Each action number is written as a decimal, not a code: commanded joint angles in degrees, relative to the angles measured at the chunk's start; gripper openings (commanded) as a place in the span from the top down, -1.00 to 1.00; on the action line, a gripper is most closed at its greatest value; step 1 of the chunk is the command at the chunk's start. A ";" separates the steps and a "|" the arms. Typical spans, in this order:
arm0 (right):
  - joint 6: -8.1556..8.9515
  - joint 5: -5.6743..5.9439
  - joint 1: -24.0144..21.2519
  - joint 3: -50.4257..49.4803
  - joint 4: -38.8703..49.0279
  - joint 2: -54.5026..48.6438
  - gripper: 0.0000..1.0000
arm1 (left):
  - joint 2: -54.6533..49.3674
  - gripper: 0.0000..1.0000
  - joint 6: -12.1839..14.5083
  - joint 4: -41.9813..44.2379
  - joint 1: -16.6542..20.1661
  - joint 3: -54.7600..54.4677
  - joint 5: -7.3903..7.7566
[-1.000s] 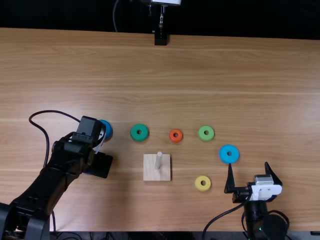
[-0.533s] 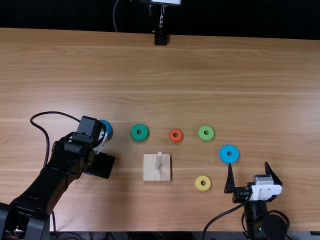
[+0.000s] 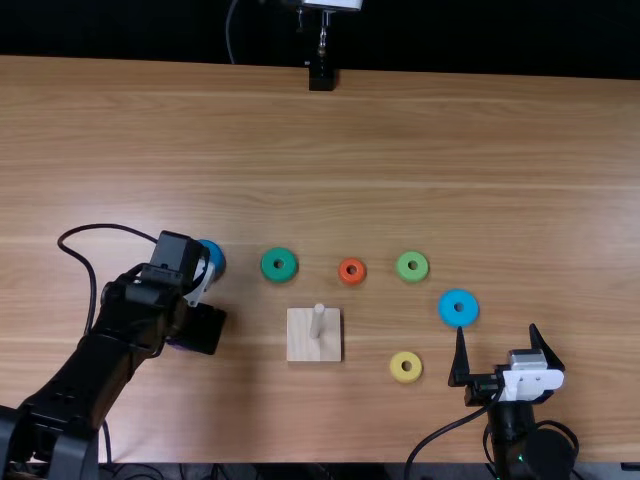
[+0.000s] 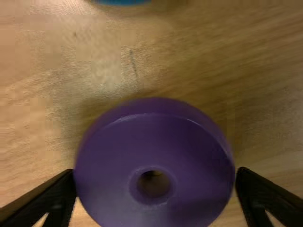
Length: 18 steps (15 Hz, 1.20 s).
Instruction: Build the Hanoi tower: stack the rings onto the peg from bottom to top in this color order: purple, dark blue, light blue, dark green, light green, yellow, orange.
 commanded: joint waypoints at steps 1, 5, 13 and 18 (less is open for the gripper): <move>0.31 0.59 -0.68 -0.64 -0.68 -1.06 -1.00 | 0.93 0.52 0.77 2.58 0.56 0.79 0.31; 0.31 0.59 -0.68 -0.73 -0.68 -1.06 -1.00 | 0.32 1.00 0.77 7.22 0.64 1.40 -0.11; 0.31 0.48 -0.59 -0.73 -0.68 -1.06 -1.00 | -3.28 1.00 0.35 -30.12 -0.59 25.40 -0.21; 0.31 0.48 -0.68 -0.73 -0.68 -1.06 -1.00 | -2.84 1.00 -0.29 -42.25 -7.00 39.55 -0.21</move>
